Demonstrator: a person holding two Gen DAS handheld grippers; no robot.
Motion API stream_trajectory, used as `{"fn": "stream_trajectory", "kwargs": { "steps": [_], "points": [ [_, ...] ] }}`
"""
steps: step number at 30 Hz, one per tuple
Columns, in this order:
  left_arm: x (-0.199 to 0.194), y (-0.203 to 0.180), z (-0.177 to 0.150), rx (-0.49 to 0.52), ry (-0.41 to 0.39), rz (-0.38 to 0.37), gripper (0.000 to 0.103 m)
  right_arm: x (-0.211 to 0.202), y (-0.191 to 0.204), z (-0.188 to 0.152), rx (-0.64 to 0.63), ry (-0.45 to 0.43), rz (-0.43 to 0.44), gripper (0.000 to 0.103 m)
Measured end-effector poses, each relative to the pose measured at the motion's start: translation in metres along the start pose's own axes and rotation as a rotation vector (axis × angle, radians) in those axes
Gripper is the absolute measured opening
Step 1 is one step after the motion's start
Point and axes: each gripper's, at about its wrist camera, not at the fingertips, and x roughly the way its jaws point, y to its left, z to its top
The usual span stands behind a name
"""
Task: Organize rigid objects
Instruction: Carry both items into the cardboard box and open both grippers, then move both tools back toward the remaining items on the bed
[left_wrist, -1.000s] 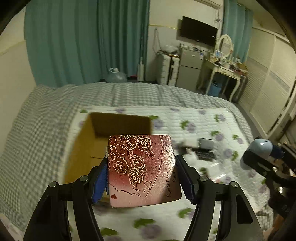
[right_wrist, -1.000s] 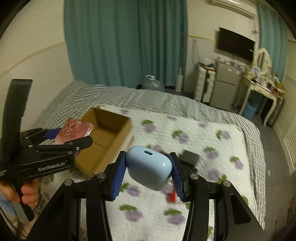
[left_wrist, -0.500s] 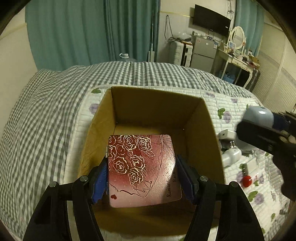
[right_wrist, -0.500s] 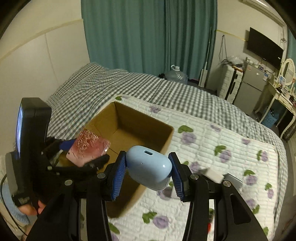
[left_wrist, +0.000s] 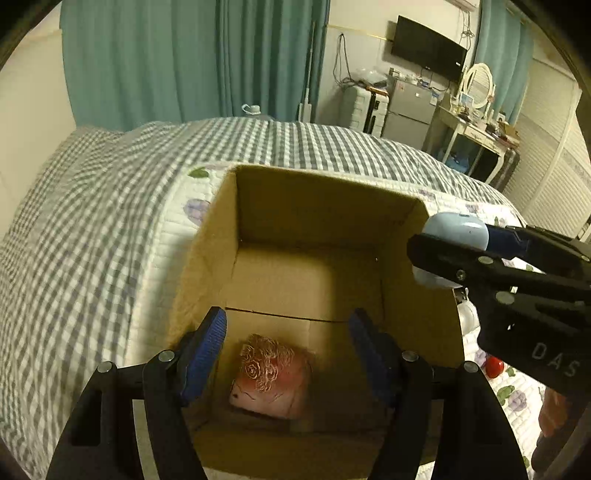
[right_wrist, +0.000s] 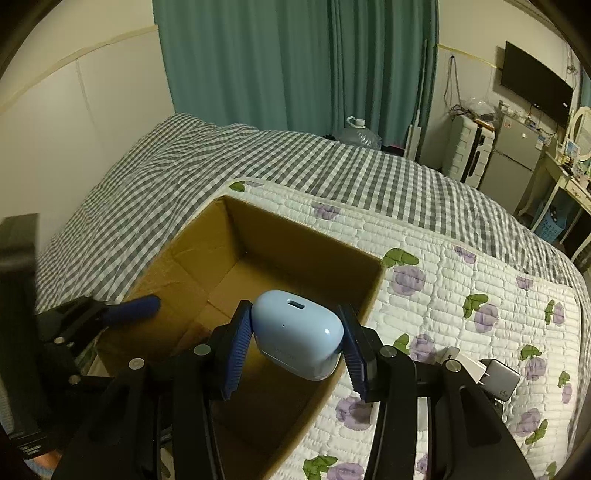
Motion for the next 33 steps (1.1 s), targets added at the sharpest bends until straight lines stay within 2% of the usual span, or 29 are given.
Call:
{"fn": "stream_trajectory", "kwargs": {
  "steps": [1, 2, 3, 4, 7, 13, 15, 21, 23, 27, 33],
  "points": [
    [-0.002, 0.0, 0.001, -0.002, -0.002, 0.006, 0.072, -0.002, -0.001, 0.0, 0.003, -0.004, -0.002, 0.047],
    [-0.004, -0.001, 0.002, -0.004, -0.003, 0.009, 0.072, -0.007, -0.003, 0.001, 0.011, -0.018, -0.008, 0.059],
    [-0.007, -0.002, 0.002, -0.004, -0.006, 0.012, 0.072, -0.013, -0.006, 0.001, 0.021, -0.034, -0.012, 0.075],
    [-0.009, -0.004, 0.003, -0.002, -0.009, 0.014, 0.072, -0.022, -0.011, 0.002, 0.039, -0.061, -0.013, 0.079],
    [-0.022, -0.013, 0.004, 0.009, -0.026, 0.027, 0.072, -0.046, -0.027, 0.006, 0.066, -0.095, -0.034, 0.081],
    [-0.056, -0.046, 0.008, 0.035, -0.076, 0.007, 0.072, -0.112, -0.071, -0.005, 0.057, -0.142, -0.165, 0.089],
    [-0.068, -0.062, 0.009, 0.047, -0.088, -0.006, 0.073, -0.133, -0.09, -0.017, 0.065, -0.147, -0.218, 0.095],
    [-0.093, -0.116, 0.013, 0.078, -0.102, -0.031, 0.074, -0.172, -0.143, -0.055, 0.065, -0.072, -0.309, 0.099],
    [-0.095, -0.138, 0.01, 0.1, -0.094, -0.022, 0.074, -0.177, -0.155, -0.066, 0.058, -0.054, -0.33, 0.099],
    [-0.083, -0.181, -0.003, 0.146, -0.056, -0.014, 0.074, -0.177, -0.179, -0.096, 0.054, -0.032, -0.308, 0.099],
    [-0.026, -0.225, -0.041, 0.137, 0.058, -0.023, 0.074, -0.137, -0.199, -0.145, 0.058, 0.063, -0.244, 0.099]
  ]
}}
